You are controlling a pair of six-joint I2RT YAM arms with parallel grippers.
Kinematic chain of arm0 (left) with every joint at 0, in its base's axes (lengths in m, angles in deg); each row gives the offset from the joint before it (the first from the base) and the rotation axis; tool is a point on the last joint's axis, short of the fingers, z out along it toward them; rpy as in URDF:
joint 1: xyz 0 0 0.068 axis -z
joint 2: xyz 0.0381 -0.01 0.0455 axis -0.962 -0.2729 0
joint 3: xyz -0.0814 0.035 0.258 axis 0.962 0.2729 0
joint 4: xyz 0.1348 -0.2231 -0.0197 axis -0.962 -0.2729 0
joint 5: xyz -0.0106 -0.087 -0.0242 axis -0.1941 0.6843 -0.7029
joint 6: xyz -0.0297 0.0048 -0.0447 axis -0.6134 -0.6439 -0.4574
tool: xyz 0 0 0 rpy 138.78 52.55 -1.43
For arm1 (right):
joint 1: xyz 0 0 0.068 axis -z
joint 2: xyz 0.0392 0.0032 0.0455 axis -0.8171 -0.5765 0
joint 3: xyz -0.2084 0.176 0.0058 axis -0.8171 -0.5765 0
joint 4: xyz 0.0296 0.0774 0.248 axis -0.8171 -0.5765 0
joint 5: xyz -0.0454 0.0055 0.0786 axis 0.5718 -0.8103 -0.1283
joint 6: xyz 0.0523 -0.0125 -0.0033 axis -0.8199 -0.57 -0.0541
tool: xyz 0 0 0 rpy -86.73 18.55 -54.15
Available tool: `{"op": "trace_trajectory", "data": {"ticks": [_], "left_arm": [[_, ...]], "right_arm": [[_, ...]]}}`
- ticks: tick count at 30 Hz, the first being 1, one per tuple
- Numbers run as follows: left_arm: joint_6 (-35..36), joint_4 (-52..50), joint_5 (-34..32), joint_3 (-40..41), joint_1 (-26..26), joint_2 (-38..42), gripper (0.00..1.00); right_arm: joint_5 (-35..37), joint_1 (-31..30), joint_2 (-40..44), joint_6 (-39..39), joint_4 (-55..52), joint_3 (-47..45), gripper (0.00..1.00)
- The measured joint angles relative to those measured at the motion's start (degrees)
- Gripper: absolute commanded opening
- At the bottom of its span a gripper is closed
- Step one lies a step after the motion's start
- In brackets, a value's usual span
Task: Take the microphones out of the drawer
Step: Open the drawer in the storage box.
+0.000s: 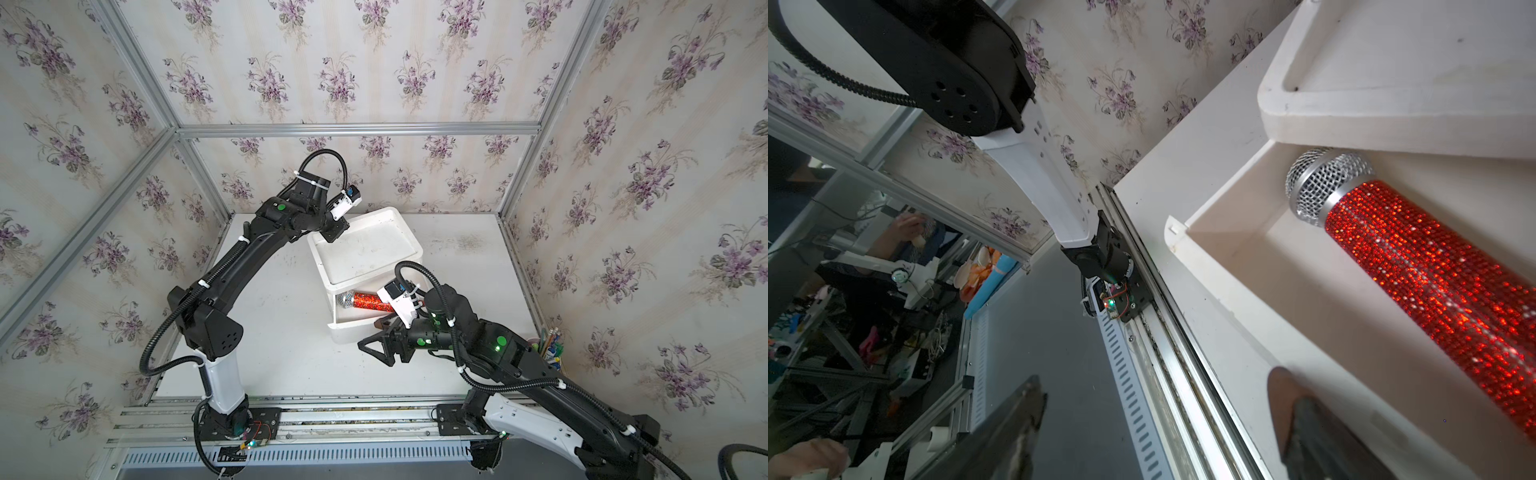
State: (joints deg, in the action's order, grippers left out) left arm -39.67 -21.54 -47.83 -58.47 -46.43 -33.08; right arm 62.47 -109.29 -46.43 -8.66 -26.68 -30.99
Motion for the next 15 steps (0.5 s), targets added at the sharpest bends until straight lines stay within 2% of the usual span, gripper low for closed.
{"op": "trace_trajectory", "data": {"ticks": [4, 9, 15], "left_arm": [[-0.17, 0.72, -2.1, 0.17, 0.04, 0.09, 0.09], [-1.33, 1.31, -3.54, 0.28, 0.13, 0.09, 0.09], [-2.73, 1.14, -3.93, 0.37, 0.17, 0.04, 0.09]], "right_arm": [[-0.68, 0.02, -1.4, 3.72, -4.26, 3.48, 0.86], [-1.27, 0.02, 1.11, 5.03, -6.1, 3.58, 0.88], [5.46, -0.17, 3.04, 3.02, -9.84, 0.98, 0.88]]}}
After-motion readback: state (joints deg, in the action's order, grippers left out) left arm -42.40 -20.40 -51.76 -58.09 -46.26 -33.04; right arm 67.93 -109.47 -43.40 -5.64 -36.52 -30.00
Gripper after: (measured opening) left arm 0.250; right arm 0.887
